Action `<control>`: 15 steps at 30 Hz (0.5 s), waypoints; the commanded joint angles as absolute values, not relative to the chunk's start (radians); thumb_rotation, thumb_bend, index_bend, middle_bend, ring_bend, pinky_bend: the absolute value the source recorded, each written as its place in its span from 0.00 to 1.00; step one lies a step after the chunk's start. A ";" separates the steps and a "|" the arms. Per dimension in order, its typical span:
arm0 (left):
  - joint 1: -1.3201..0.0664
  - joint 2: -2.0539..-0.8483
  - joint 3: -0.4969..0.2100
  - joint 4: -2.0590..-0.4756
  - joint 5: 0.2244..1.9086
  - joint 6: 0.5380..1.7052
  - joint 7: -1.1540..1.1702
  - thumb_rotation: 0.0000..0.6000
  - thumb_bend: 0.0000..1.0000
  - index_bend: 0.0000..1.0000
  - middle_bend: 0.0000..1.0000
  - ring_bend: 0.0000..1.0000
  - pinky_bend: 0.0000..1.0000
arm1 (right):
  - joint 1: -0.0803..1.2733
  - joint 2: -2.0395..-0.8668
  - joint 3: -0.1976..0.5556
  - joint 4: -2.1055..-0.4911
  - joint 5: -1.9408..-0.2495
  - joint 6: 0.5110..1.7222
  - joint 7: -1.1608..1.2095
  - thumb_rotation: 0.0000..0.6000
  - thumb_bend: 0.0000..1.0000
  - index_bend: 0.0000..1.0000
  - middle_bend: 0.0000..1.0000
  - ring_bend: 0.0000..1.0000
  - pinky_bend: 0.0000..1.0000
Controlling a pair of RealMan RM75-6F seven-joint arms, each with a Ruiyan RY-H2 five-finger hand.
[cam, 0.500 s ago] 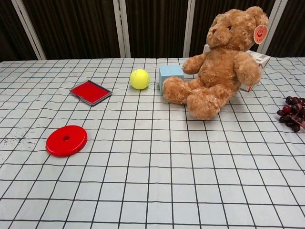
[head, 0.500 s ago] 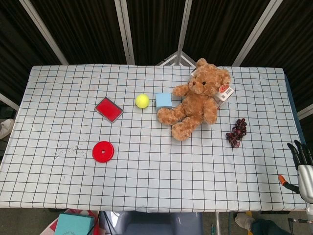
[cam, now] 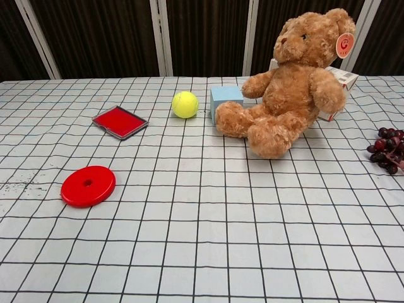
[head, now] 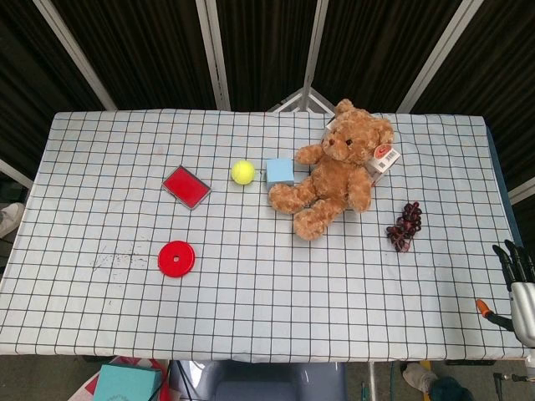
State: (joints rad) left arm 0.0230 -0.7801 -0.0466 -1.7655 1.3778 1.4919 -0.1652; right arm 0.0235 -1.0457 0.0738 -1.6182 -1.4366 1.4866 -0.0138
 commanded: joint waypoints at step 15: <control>0.022 -0.783 -0.049 -1.773 1.368 1.490 -0.152 1.00 0.19 0.26 0.01 0.01 0.14 | 0.105 -1.078 0.135 -1.664 -1.361 1.294 0.468 1.00 0.22 0.11 0.10 0.12 0.00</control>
